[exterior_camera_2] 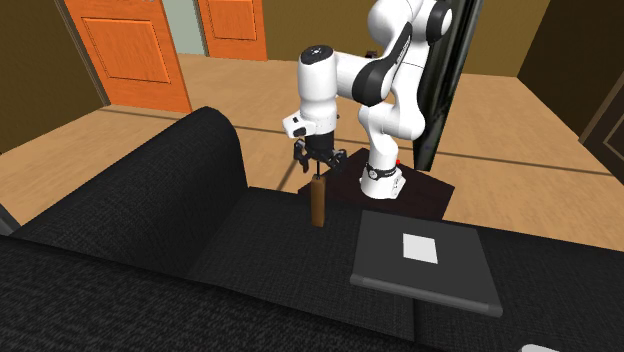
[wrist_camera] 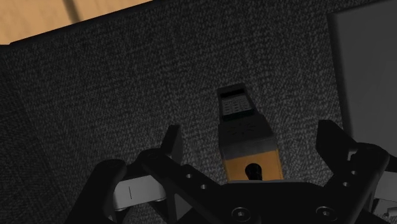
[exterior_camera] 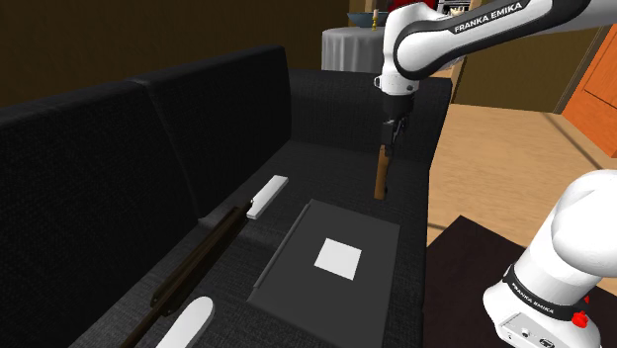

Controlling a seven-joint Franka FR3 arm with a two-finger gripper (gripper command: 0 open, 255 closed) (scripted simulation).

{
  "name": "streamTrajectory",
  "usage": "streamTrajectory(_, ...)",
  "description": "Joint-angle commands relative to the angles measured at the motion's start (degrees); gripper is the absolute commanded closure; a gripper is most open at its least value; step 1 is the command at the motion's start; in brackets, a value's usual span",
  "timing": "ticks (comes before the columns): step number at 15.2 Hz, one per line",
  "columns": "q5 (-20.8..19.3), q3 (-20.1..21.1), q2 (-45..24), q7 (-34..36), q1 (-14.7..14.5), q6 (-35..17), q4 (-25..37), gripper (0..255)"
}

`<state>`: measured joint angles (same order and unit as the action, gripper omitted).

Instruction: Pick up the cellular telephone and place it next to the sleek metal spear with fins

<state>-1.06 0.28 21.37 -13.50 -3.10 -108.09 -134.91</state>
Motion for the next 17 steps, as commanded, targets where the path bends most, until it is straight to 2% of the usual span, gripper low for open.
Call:
streamTrajectory(1,-0.02,-0.03,-0.01,-0.03,0.02,-0.25,-0.21,0)
streamTrajectory(6,-0.02,-0.03,-0.02,-0.03,0.02,-0.24,-0.2,0)
streamTrajectory(7,-0.02,-0.03,-0.02,-0.03,0.02,-0.24,-0.2,255)
streamTrajectory(17,-0.01,-0.03,0.19,-0.05,0.02,0.56,0.4,255)
